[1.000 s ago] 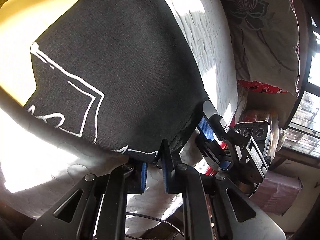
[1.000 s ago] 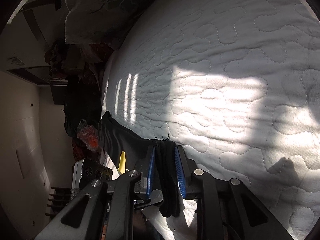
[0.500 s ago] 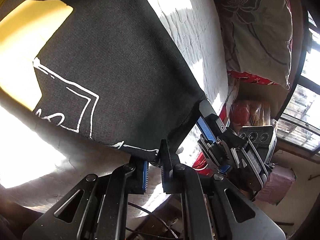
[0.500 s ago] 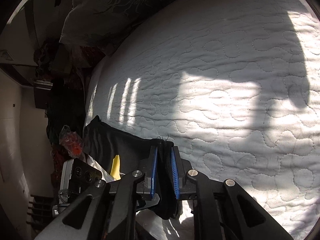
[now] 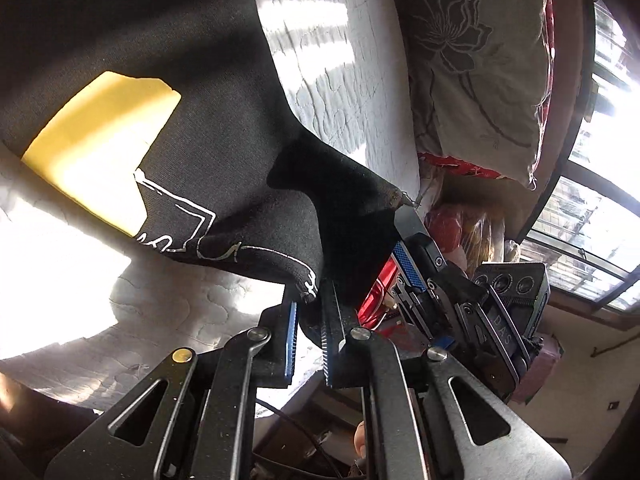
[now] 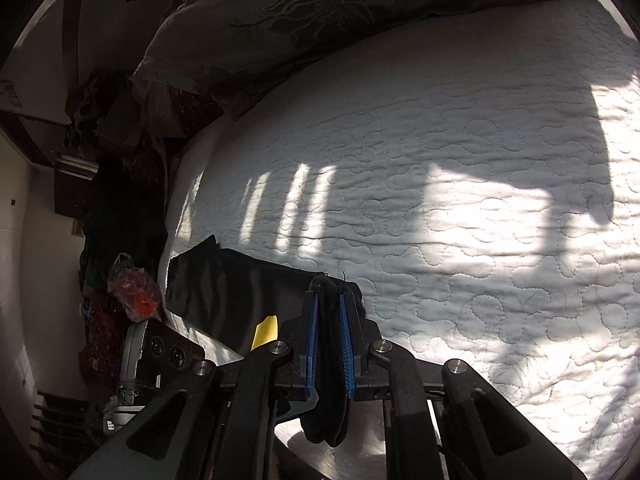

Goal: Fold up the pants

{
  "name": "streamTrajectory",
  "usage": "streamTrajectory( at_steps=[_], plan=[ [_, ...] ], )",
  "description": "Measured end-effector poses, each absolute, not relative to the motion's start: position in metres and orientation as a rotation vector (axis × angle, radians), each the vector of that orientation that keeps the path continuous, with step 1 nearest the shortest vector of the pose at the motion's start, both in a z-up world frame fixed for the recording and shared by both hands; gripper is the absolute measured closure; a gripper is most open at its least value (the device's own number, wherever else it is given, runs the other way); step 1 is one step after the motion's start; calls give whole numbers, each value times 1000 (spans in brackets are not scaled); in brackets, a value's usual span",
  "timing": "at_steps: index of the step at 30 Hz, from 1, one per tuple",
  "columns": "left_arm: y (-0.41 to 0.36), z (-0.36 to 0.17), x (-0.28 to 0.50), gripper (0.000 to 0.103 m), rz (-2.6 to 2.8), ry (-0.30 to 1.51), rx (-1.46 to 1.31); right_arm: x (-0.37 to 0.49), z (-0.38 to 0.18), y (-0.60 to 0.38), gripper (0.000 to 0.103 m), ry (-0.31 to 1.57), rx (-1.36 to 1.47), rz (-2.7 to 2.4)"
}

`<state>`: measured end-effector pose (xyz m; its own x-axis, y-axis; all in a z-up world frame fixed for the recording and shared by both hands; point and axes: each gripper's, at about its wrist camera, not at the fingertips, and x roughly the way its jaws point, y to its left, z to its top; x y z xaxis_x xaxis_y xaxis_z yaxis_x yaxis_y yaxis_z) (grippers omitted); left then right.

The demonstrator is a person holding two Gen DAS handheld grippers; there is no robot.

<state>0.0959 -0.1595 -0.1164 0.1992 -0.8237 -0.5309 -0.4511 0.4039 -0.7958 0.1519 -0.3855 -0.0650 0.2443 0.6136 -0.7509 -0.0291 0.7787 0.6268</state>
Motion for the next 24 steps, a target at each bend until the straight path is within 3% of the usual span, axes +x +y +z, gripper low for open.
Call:
streamTrajectory(
  at_steps=[16, 24],
  plan=[
    [-133, -115, 98, 97, -391, 1425, -1262, 151, -41, -329, 94, 1266, 395, 414],
    [-181, -149, 91, 97, -350, 1550, -1178, 139, -99, -374, 90, 1332, 398, 289]
  ],
)
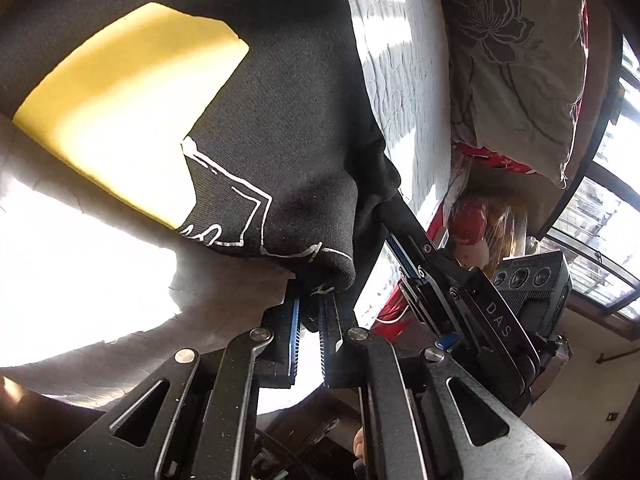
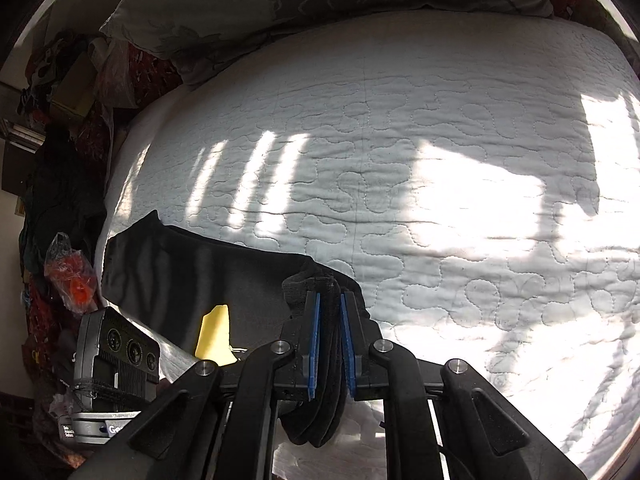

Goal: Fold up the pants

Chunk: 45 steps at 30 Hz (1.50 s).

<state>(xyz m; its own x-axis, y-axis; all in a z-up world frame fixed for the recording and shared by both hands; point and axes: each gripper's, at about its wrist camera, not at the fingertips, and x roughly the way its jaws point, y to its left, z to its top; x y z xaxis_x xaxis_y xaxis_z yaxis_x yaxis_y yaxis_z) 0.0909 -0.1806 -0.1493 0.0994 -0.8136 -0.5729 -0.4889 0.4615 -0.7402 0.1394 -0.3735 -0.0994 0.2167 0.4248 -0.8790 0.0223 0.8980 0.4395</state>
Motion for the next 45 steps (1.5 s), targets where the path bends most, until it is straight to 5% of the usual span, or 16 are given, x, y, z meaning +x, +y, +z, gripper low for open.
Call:
streamTrajectory(
  at_steps=[4, 14, 33, 35, 42, 43, 44, 45],
  plan=[
    [-191, -155, 89, 97, -324, 1568, -1173, 137, -113, -397, 84, 1340, 461, 277],
    [-198, -162, 93, 91, -268, 1566, -1212, 132, -135, -418, 46, 1288, 750, 387],
    [-190, -160, 86, 81, -289, 1530, -1242, 125, -135, -403, 32, 1304, 696, 445],
    [-192, -160, 82, 64, -299, 1479, -1318, 123, -136, -404, 31, 1291, 723, 437],
    [-206, -144, 93, 70, -291, 1527, -1161, 126, -138, -409, 35, 1305, 754, 420],
    [-207, -143, 93, 86, -297, 1531, -1150, 126, -137, -408, 38, 1307, 742, 406],
    [-209, -145, 93, 96, -311, 1546, -1152, 126, -137, -408, 50, 1312, 711, 380],
    [-209, -146, 92, 96, -317, 1553, -1158, 125, -138, -409, 73, 1316, 687, 362]
  ],
)
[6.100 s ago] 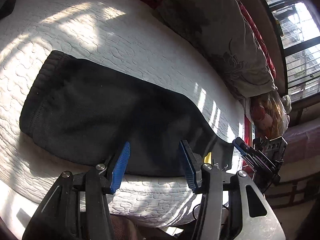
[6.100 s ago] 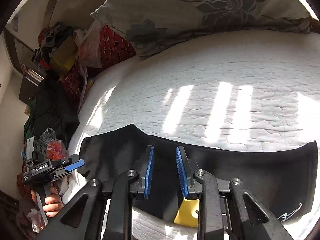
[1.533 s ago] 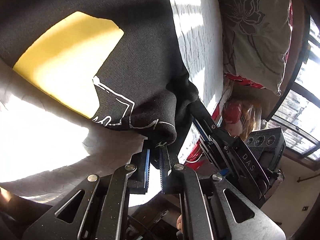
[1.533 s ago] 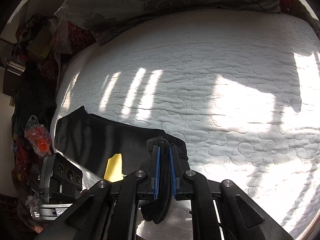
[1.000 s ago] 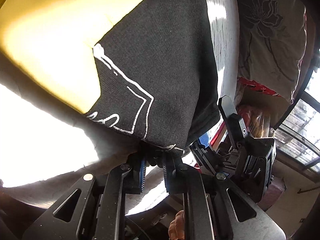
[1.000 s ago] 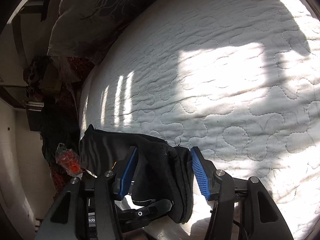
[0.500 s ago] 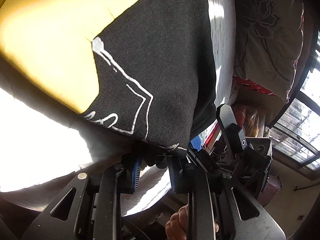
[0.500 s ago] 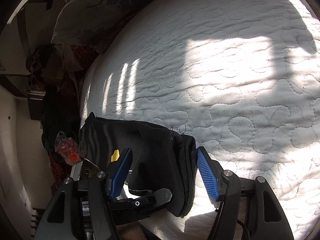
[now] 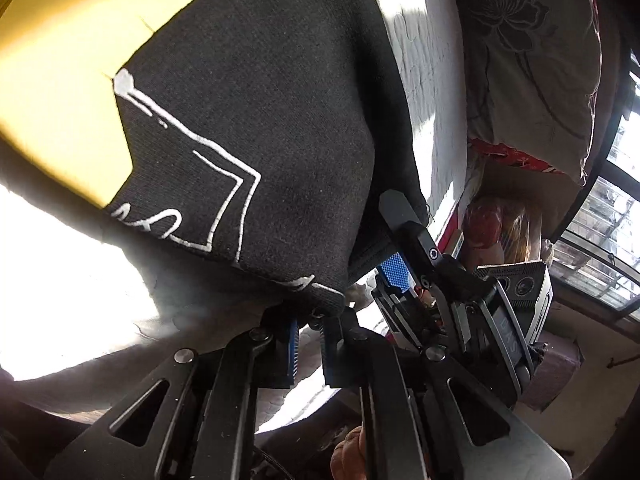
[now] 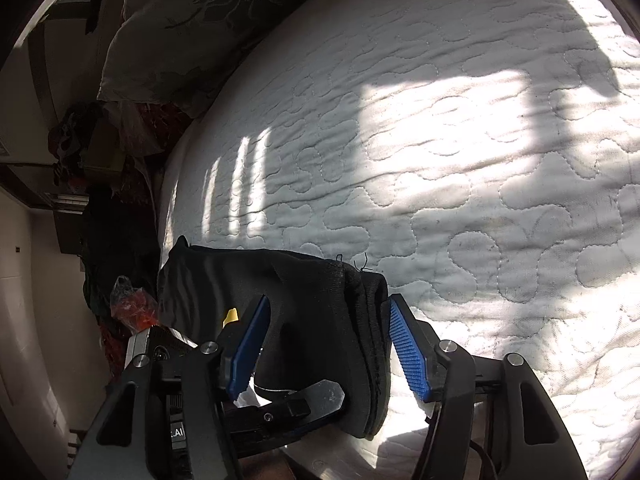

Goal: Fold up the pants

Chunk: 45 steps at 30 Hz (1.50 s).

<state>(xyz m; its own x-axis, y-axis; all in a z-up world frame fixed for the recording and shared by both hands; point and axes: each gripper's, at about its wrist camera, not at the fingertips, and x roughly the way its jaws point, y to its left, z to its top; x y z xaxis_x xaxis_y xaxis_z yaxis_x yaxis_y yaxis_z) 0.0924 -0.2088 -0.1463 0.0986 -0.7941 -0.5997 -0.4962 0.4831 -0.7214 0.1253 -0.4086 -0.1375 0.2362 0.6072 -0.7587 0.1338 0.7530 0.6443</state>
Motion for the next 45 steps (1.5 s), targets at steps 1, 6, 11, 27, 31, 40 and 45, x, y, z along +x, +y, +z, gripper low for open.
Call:
streamTrajectory(
  at_steps=[1, 6, 11, 27, 31, 40, 45],
  plan=[
    [-208, -146, 92, 97, -318, 1554, -1156, 124, -139, -411, 82, 1320, 688, 364],
    [-208, -131, 98, 98, -387, 1550, -1179, 116, -126, -409, 88, 1274, 683, 367],
    [-200, -113, 101, 98, -428, 1515, -1223, 117, -99, -403, 89, 1243, 662, 384],
    [-106, -105, 97, 98, -415, 1382, -1389, 140, -49, -317, 89, 1232, 522, 439],
    [-69, -119, 94, 98, -377, 1370, -1438, 148, -52, -282, 89, 1259, 497, 462],
    [-3, -152, 78, 98, -283, 1358, -1528, 163, -82, -208, 83, 1340, 501, 487],
    [21, -167, 73, 97, -252, 1356, -1576, 166, -98, -185, 73, 1365, 539, 476]
  ],
)
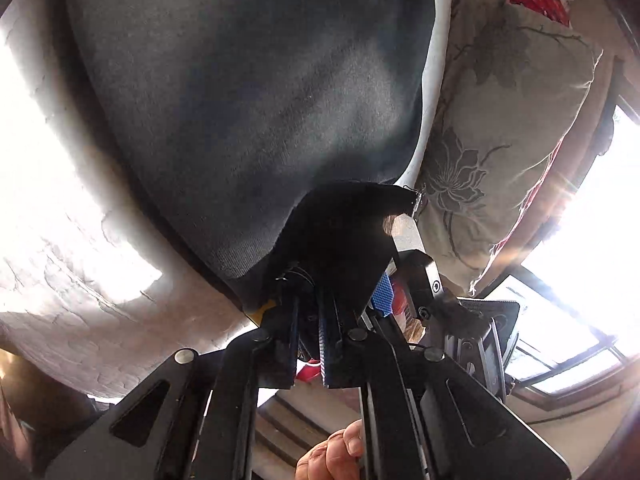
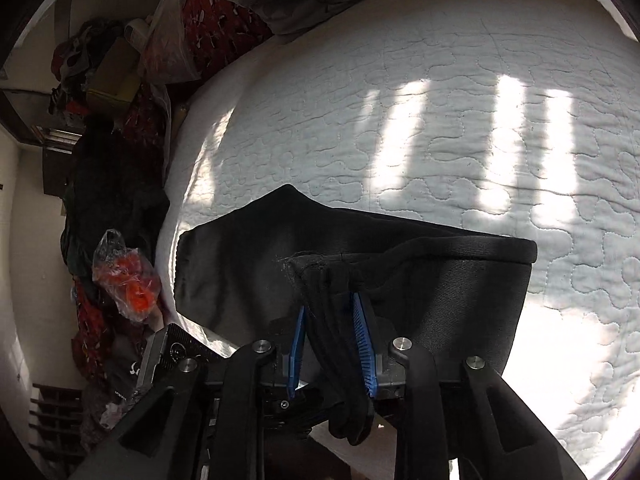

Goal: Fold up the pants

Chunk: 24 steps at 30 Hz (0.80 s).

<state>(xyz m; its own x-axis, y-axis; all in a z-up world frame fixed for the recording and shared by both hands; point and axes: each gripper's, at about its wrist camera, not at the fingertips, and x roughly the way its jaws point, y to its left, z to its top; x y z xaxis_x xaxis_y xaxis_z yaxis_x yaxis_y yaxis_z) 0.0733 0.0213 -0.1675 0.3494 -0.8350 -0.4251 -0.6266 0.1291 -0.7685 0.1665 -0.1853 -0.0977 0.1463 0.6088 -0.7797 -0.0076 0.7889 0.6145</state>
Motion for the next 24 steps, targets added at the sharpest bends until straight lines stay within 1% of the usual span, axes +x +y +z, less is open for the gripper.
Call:
streamTrajectory(
  at_steps=[4, 7, 12, 17, 19, 21, 23, 24],
  plan=[
    [35, -162, 70, 96, -226, 1355, -1531, 167, -96, -180, 70, 1366, 541, 472],
    [46, -147, 70, 96, -209, 1314, -1440, 160, -85, -188, 64, 1331, 581, 480],
    [58, -121, 65, 96, -215, 1229, -1363, 131, -74, -222, 52, 1238, 687, 490],
    [22, -88, 73, 96, -415, 1195, -1224, 106, -94, -257, 51, 1209, 789, 448],
    [-1, -81, 79, 96, -469, 1212, -1140, 101, -107, -272, 51, 1201, 861, 430],
    [-21, -86, 90, 96, -447, 1246, -1025, 96, -121, -286, 52, 1181, 929, 395],
    [-30, -105, 104, 96, -353, 1297, -925, 94, -137, -297, 54, 1187, 946, 352],
    [-30, -117, 111, 96, -300, 1318, -881, 93, -143, -299, 64, 1187, 953, 352]
  ],
)
